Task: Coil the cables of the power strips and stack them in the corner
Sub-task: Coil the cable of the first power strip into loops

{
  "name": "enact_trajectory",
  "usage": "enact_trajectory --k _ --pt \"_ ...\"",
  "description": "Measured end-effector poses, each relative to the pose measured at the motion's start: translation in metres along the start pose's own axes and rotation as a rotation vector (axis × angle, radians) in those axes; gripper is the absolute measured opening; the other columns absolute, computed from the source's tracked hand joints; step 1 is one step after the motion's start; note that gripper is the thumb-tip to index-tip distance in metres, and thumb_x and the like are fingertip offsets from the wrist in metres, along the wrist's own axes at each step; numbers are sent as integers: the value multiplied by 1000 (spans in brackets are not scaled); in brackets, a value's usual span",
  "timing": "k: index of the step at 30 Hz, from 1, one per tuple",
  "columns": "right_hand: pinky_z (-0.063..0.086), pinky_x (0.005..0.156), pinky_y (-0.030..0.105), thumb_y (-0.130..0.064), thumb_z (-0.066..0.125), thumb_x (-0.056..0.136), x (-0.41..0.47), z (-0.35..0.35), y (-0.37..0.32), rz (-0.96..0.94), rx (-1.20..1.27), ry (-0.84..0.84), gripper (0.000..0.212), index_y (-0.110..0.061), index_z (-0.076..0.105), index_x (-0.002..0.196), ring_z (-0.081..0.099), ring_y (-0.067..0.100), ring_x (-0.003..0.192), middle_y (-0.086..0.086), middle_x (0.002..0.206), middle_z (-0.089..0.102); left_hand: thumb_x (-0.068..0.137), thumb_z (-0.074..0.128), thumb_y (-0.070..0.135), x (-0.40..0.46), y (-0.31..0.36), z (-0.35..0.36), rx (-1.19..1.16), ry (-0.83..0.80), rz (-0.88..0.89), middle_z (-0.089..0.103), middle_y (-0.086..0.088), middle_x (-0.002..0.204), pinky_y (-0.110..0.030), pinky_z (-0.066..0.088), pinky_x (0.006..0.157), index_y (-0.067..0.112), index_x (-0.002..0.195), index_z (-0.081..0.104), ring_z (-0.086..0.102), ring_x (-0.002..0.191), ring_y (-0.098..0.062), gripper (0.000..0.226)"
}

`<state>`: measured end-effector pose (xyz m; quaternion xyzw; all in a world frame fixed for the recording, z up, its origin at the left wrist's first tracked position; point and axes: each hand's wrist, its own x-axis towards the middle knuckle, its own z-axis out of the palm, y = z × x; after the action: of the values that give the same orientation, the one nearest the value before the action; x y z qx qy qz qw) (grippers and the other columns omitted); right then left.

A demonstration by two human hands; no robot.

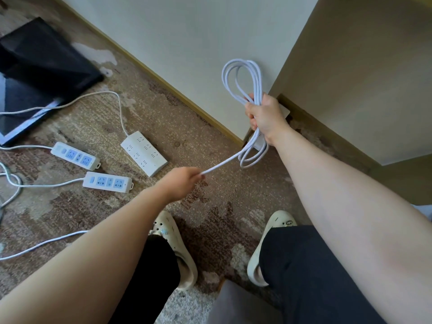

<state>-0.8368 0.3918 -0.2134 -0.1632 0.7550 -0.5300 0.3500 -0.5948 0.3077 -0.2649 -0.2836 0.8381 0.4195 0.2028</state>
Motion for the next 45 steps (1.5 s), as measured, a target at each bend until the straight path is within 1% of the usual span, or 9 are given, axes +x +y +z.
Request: enact_trajectory --k 5,11,16,19,25,28,31,37,45 --pt "37 46 19 -6 52 94 7 -13 -2 -23 -13 67 20 -26 57 95 42 3 46 1 69 51 100 49 20 -16 -49 -19 -209 0 -74 61 -2 70 -37 49 75 21 98 71 56 69 -17 22" --pt "41 56 23 -8 52 95 10 -8 4 -38 -123 16 21 -28 57 93 46 9 61 0 73 53 95 59 29 -26 -57 -32 -53 72 -171 55 3 60 -25 36 52 32 80 71 44 51 -12 19" --pt "44 61 26 -11 55 97 5 9 4 -40 -315 -161 19 -29 58 94 50 10 63 0 76 58 96 54 36 -9 28 -32 249 57 133 67 5 82 -35 51 70 23 97 71 60 74 -16 21" --pt "46 57 26 -8 56 97 -3 23 7 -14 -318 -249 17 -25 58 99 51 12 59 2 72 59 92 60 39 -4 75 -25 247 186 300 67 2 78 -35 51 69 18 89 70 60 71 -17 23" --pt "50 55 19 -6 55 96 -13 36 10 28 -293 -356 26 -12 59 121 55 13 62 2 75 62 84 67 44 11 105 -14 271 369 19 59 1 67 -33 48 55 21 65 48 58 62 -20 36" --pt "50 54 13 -9 54 98 -14 32 11 18 -332 -365 19 -14 58 116 60 16 74 4 86 64 91 61 24 18 105 -15 82 317 19 63 -2 75 -31 46 58 16 74 58 58 67 -19 19" --pt "50 52 17 -6 52 98 -14 30 14 48 -323 -388 20 -10 59 116 58 9 58 2 73 62 89 62 17 21 99 -18 -10 333 -10 63 3 72 -26 44 54 16 76 64 60 69 -18 13" --pt "49 58 26 -7 52 97 -16 29 17 45 -326 -400 10 -8 60 102 57 13 56 2 64 62 68 77 54 19 94 -25 82 594 -132 56 9 65 -26 31 47 25 66 45 52 57 -9 43" --pt "37 44 25 -20 51 98 -13 34 25 8 -400 -260 20 -15 57 80 45 14 46 2 61 52 75 79 33 26 89 -29 -144 575 -22 52 8 62 -23 30 48 21 67 42 46 55 -7 40"
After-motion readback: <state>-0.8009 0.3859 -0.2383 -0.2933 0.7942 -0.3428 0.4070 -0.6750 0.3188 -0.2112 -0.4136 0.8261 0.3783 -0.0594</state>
